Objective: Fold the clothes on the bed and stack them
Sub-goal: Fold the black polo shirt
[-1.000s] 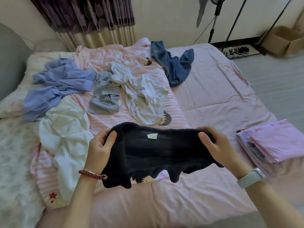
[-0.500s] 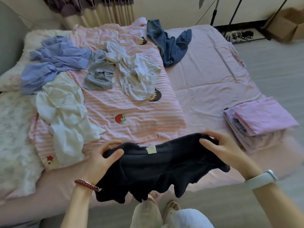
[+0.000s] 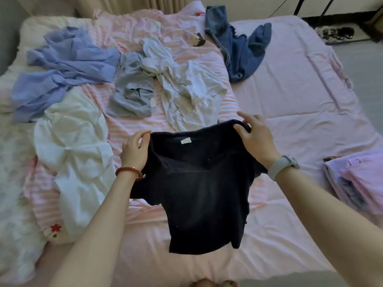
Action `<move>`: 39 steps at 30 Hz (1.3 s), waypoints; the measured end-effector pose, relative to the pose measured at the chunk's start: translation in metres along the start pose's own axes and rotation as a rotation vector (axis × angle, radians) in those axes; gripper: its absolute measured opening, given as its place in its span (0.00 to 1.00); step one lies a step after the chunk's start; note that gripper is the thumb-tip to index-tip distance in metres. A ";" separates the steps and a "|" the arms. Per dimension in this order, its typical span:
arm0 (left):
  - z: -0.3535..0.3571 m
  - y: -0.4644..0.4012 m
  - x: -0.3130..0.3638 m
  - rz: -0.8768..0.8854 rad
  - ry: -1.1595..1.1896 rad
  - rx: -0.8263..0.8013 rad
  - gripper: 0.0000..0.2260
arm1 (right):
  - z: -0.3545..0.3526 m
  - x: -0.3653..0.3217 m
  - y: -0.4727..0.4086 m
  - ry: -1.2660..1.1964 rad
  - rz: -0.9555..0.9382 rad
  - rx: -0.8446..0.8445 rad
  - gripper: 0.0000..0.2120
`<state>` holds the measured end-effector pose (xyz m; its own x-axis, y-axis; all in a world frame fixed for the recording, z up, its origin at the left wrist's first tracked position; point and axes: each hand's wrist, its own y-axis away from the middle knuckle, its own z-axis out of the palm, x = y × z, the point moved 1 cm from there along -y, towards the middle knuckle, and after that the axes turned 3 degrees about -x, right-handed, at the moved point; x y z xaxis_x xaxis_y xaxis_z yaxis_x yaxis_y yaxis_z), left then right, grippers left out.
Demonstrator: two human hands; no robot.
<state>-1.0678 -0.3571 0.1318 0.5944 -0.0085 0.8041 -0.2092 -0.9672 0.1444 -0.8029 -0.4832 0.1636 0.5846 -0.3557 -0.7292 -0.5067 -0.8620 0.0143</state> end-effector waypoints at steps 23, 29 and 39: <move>0.170 0.145 -0.200 -0.811 -0.169 0.009 0.11 | 0.157 0.205 0.153 -0.011 0.764 -0.325 0.10; 0.176 0.154 -0.197 -0.729 -0.074 0.163 0.07 | 0.161 0.202 0.157 -0.071 0.712 -0.209 0.11; 0.139 0.166 -0.187 -0.738 -0.030 0.327 0.11 | 0.121 0.204 0.152 -0.303 0.818 0.062 0.12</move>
<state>-1.1059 -0.5510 -0.0748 0.5123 0.6593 0.5503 0.4804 -0.7512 0.4527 -0.8374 -0.6433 -0.0661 -0.1667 -0.7353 -0.6569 -0.7323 -0.3538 0.5818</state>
